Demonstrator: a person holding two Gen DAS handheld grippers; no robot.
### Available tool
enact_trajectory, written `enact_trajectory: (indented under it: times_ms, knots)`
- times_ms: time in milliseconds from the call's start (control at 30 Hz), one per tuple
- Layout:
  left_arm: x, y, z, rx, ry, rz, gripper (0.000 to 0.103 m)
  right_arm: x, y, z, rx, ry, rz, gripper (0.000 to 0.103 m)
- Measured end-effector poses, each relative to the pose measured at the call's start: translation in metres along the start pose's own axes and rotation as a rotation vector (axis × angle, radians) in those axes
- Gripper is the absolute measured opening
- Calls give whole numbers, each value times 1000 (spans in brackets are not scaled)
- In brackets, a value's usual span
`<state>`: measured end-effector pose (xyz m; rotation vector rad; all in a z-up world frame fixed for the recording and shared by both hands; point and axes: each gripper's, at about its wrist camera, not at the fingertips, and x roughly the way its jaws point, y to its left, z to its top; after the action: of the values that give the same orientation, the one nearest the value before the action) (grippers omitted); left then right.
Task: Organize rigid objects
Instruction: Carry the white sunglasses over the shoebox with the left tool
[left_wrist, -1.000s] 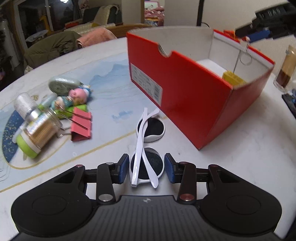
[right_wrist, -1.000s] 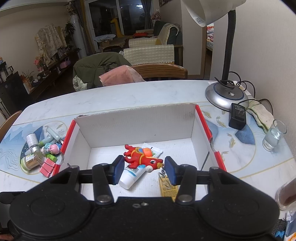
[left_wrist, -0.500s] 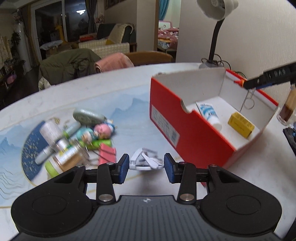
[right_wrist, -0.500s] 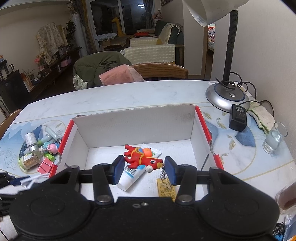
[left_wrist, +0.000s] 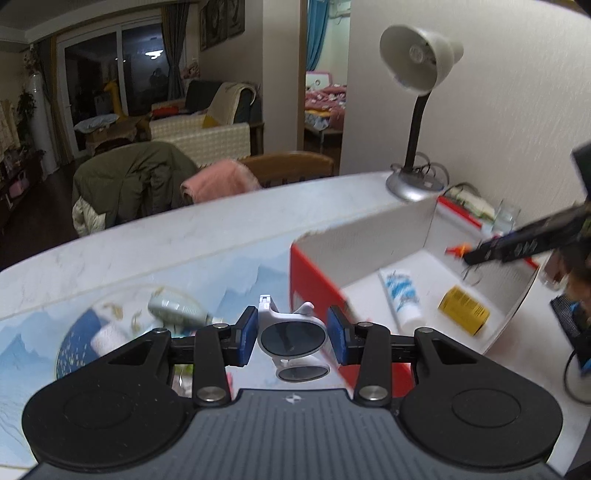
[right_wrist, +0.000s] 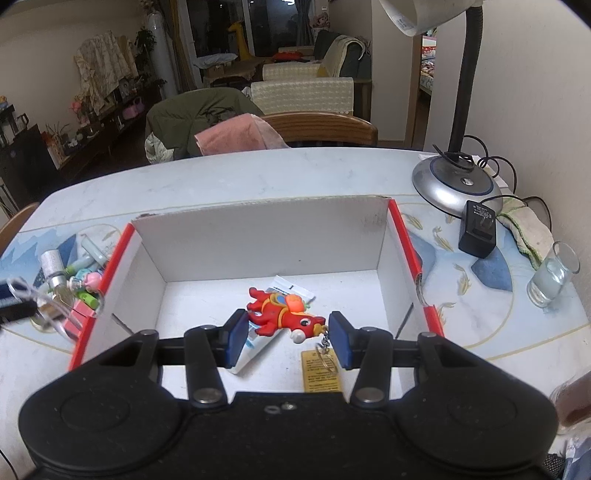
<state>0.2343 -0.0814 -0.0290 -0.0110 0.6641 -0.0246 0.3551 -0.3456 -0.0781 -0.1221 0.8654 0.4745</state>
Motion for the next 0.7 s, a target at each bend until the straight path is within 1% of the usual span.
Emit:
enact_trajectory:
  times_ms: [100, 233, 367, 467, 567, 700]
  knots:
    - [-7, -5, 20, 15, -38, -11, 39, 3, -2, 0, -15, 5, -2, 47]
    - [-13, -12, 51, 5, -97, -32, 39, 8, -7, 1, -27, 11, -3, 47]
    - [-3, -26, 74, 10, -112, -72, 39, 14, -9, 2, -49, 27, -6, 47]
    - [16, -43, 83, 37, -103, -101, 39, 20, -11, 4, -75, 40, -17, 47]
    - [42, -61, 88, 47, -58, -134, 39, 27, -16, 6, -98, 56, -29, 47]
    - [80, -82, 83, 75, 0, -158, 39, 38, -20, 10, -130, 80, -37, 47]
